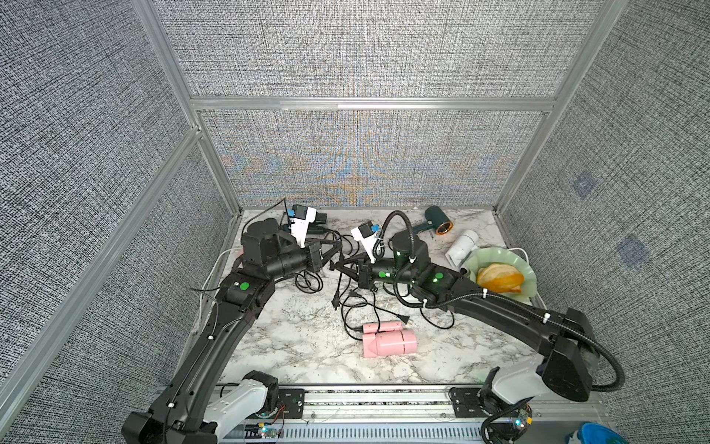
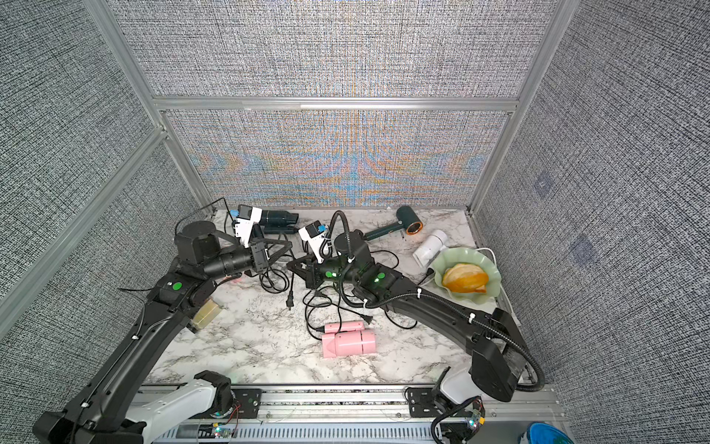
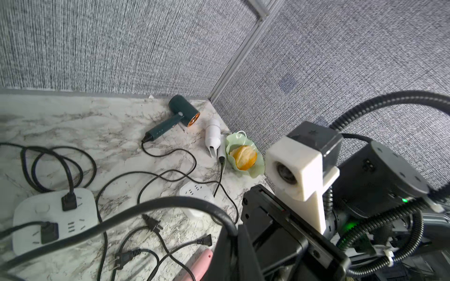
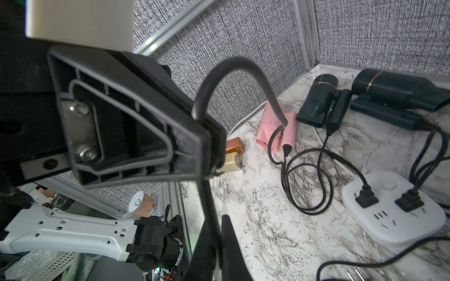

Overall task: Charge the blow dryers
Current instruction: Pick up the plug from the center of the board.

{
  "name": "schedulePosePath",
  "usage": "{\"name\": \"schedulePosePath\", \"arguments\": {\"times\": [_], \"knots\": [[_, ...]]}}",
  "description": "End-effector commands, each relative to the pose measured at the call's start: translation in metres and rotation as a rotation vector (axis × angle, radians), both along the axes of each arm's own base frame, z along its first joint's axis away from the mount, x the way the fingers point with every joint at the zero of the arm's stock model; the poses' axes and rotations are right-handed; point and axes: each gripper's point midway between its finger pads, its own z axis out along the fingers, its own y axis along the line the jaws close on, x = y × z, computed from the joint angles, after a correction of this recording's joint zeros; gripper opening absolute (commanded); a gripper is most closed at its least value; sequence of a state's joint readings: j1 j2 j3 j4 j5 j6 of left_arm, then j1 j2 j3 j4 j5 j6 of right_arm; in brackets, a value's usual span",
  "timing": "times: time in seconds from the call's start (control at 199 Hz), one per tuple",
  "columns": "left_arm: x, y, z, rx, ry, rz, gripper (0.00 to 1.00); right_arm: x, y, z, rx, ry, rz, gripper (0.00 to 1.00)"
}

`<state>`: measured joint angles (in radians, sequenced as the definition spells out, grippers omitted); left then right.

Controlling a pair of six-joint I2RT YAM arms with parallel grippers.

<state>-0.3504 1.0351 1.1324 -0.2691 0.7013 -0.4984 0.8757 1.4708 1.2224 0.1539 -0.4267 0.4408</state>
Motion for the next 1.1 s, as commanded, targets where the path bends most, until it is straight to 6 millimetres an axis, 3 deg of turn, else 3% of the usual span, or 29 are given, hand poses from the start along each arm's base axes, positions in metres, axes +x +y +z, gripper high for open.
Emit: {"name": "schedulePosePath", "arguments": {"times": [0.0,0.105,0.196,0.492,0.597,0.738,0.903,1.094], "knots": [[-0.002,0.004,0.021,0.009,-0.094,0.010,0.05,-0.009,-0.002,0.016,0.014,-0.007,0.031,0.06],[-0.008,0.002,0.041,-0.003,-0.145,-0.020,0.06,-0.011,-0.004,0.030,0.027,-0.026,0.031,0.05],[-0.009,0.001,0.043,0.006,-0.163,-0.029,0.07,-0.006,-0.008,0.026,0.007,-0.023,-0.006,0.05],[-0.014,-0.003,0.002,-0.001,-0.096,-0.064,0.10,0.004,-0.025,-0.016,-0.085,0.033,-0.125,0.04],[-0.012,0.001,-0.018,0.042,-0.073,-0.033,0.16,0.009,-0.035,-0.027,-0.119,0.042,-0.184,0.04],[-0.012,0.006,-0.044,0.066,-0.020,0.004,0.28,0.003,-0.034,-0.029,-0.119,0.054,-0.156,0.04],[-0.028,0.010,-0.043,0.045,-0.062,-0.012,0.43,0.002,-0.031,-0.037,-0.126,0.076,-0.146,0.04],[-0.046,0.023,-0.058,0.074,-0.079,0.028,0.49,0.011,-0.029,-0.050,-0.149,0.107,-0.184,0.04]]}}
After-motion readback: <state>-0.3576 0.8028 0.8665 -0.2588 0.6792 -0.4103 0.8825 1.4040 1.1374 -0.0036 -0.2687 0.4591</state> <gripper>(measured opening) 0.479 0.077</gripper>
